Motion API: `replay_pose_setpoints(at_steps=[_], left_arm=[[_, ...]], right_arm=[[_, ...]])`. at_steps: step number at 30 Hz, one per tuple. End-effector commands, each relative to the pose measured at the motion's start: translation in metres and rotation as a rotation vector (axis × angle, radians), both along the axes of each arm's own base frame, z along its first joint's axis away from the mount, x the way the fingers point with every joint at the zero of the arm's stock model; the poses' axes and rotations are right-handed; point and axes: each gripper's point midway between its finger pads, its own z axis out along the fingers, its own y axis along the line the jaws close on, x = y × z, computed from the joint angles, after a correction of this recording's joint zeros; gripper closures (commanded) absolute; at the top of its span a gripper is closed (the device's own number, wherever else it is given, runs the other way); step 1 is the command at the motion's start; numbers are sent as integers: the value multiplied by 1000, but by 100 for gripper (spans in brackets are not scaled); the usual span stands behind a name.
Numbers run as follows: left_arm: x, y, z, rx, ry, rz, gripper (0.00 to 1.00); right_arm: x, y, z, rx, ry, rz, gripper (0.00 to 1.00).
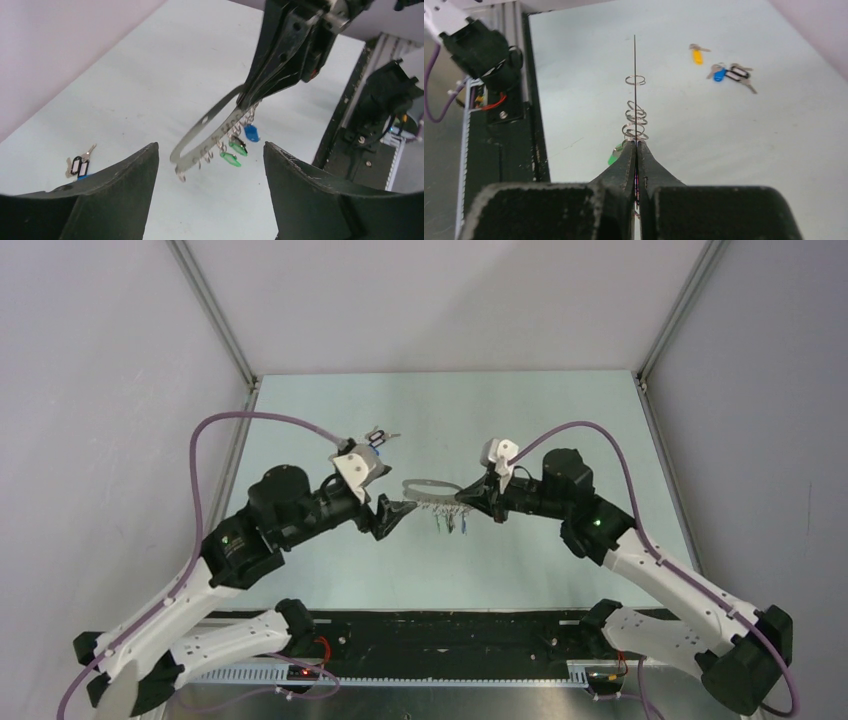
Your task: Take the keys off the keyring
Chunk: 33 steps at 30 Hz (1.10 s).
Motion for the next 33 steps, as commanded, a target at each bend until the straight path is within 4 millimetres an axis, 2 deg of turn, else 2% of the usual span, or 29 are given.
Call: replay_pose_setpoints(at_steps=[1, 2, 5, 8, 12, 16, 20, 27, 30, 33], left_arm=[[17, 9, 10, -154, 10, 153, 20], [16, 11, 1, -167, 33, 166, 20], [18, 8, -6, -226, 45, 180, 20], [19, 0, -25, -272, 70, 171, 20], [14, -18, -24, -385, 25, 75, 19], [18, -33, -28, -402, -23, 33, 21], [22, -46, -24, -401, -134, -14, 23], [35, -64, -13, -413, -265, 2, 23], [42, -76, -17, -406, -296, 2, 24], [49, -83, -7, -430, -324, 14, 27]], right_arm=[[19, -16, 61, 142, -121, -127, 100], [22, -20, 68, 161, -133, -146, 100], [31, -29, 92, 240, -166, -217, 100], [37, -37, 115, 320, -201, -269, 100], [43, -46, 143, 419, -238, -331, 100], [46, -51, 162, 495, -265, -371, 100], [47, -51, 172, 529, -295, -393, 100], [58, -56, 177, 557, -310, -467, 100], [60, -56, 178, 563, -318, -474, 100], [60, -57, 182, 576, -327, -482, 100]])
